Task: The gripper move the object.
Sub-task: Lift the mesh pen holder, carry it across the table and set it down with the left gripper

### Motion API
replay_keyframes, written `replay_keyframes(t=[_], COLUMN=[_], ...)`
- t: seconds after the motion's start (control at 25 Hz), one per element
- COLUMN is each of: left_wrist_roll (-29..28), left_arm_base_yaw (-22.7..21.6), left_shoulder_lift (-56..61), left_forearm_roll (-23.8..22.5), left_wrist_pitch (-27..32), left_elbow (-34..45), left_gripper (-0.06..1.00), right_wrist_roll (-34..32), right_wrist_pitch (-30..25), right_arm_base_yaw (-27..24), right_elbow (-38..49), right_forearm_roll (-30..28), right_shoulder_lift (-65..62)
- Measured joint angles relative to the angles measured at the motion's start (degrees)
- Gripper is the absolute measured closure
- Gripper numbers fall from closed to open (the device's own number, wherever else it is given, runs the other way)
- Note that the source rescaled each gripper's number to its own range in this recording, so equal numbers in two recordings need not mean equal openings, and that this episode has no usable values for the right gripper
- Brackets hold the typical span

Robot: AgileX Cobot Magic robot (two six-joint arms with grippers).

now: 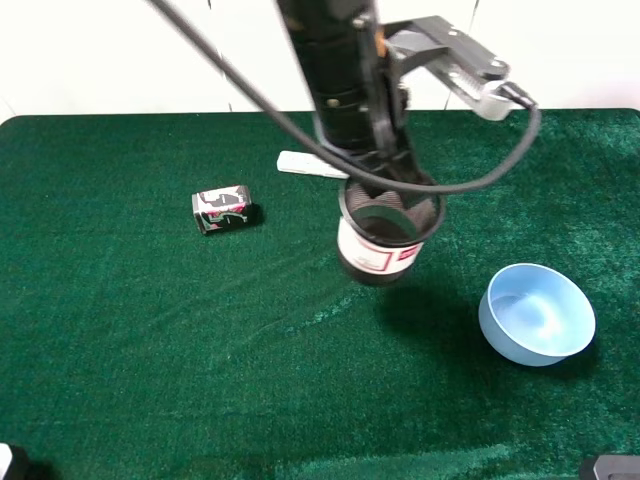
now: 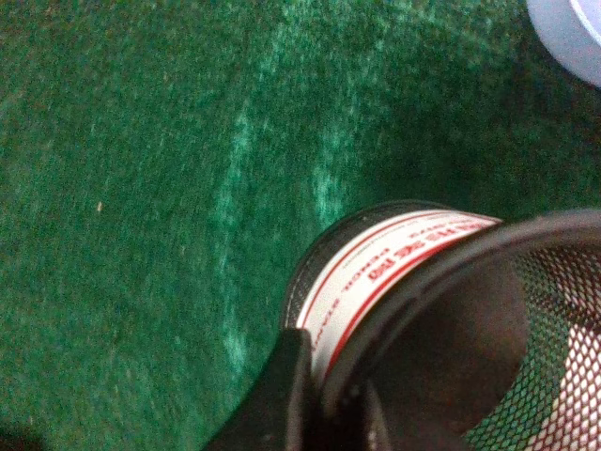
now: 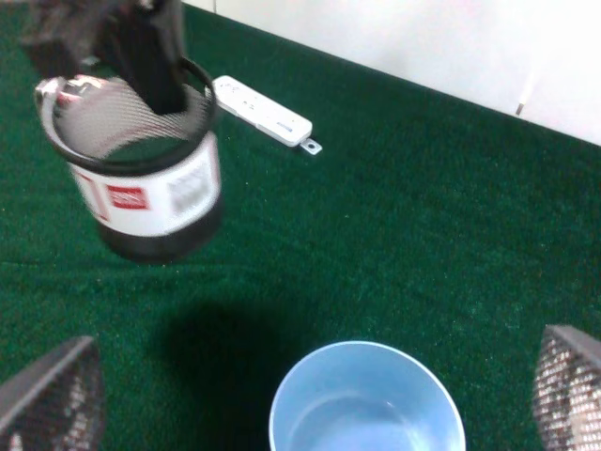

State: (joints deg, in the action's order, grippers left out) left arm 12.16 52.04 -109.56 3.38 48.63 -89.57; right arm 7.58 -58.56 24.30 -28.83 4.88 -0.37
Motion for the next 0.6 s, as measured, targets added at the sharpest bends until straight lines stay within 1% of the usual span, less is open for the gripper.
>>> replay_keyframes(t=[0.16,0.28,0.48,0.6], left_wrist_roll=[-2.2,-4.1,-6.1,-7.1], left_arm_base_yaw=[-2.0,-4.2,-9.0,-11.9], left_shoulder_lift=[7.5,13.0,21.2,25.5], left_forearm_roll=[0.0,-0.1,-0.3,-0.4], left_wrist_pitch=[-2.7,-3.5,-5.1,-7.1], left_elbow=[10.3,17.3,27.6,33.5], left_gripper=[0.94,0.94,0.94,0.94], right_wrist_roll=[0.0,0.0,0.0,0.0], right_wrist_pitch=[0.0,0.0,0.0,0.0], right_arm_base_yaw=[0.0,0.0,0.0,0.0], right_elbow=[0.0,0.0,0.0,0.0], right_forearm_roll=[0.1,0.1,0.1,0.1], right_shoulder_lift=[0.0,0.0,0.0,0.0])
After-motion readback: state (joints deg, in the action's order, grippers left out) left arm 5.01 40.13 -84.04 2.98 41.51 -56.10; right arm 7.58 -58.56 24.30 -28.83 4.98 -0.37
